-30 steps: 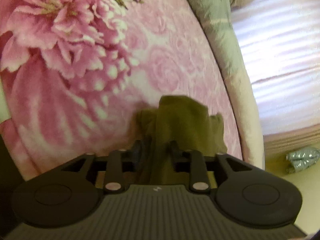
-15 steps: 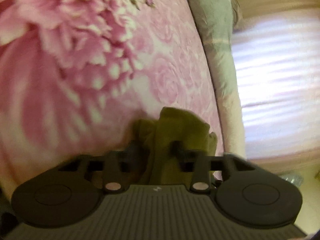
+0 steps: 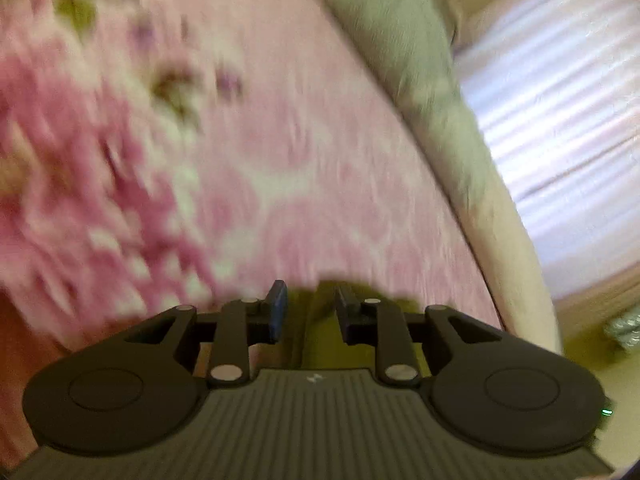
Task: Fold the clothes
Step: 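Lower the shirt onto the bed with the left gripper and open it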
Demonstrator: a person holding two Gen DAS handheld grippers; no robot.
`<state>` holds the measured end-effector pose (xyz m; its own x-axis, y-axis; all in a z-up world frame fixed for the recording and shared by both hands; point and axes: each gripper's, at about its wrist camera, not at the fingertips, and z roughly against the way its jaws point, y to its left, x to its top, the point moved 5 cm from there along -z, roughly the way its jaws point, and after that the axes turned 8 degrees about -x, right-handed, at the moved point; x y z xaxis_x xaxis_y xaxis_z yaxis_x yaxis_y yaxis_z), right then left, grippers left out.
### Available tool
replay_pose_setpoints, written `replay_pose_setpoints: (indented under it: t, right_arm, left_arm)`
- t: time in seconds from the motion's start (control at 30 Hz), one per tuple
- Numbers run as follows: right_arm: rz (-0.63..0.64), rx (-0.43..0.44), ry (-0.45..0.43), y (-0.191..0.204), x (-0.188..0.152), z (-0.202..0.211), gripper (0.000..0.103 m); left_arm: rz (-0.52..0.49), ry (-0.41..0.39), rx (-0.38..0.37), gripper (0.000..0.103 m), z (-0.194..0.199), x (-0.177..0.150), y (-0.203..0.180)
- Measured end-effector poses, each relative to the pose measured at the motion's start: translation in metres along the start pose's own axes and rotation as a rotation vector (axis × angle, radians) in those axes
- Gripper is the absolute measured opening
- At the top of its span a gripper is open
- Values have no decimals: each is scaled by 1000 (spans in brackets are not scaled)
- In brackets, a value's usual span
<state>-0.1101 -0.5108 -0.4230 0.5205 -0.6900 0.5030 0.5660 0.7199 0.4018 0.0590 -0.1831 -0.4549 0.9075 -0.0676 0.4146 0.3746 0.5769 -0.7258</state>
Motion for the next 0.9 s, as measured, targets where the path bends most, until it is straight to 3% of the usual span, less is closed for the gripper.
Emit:
replay_pose_setpoints:
  t: [0.07, 0.27, 0.33, 0.47, 0.57, 0.63, 0.7, 0.8, 0.9]
  right_arm:
    - [119, -29, -72, 19, 2, 16, 59]
    - [420, 35, -45, 89, -25, -20, 58]
    - [452, 12, -59, 99, -31, -40, 58]
    - [399, -25, -89, 86, -42, -71, 58]
    - [324, -3, -93, 71, -39, -71, 58]
    - [311, 0, -90, 70, -34, -66, 58]
    - [281, -15, -78, 67, -25, -60, 58]
    - [217, -144, -76, 50, -9, -44, 58]
    - [201, -141, -91, 36, -6, -14, 58]
  left_arm:
    - [-77, 3, 2, 3, -1, -1, -13]
    - [-302, 10, 16, 1, -8, -4, -50]
    - [-309, -8, 74, 2, -26, -3, -37]
    - [-247, -54, 145, 3, -39, 0, -14]
    - [-199, -78, 180, 3, -43, 3, 0]
    - [-223, -70, 205, 3, -44, 9, 0]
    - [-198, -85, 228, 3, -32, 15, 0]
    - [-156, -119, 275, 4, -7, 20, -1]
    - [-137, -95, 275, 3, 20, 11, -15]
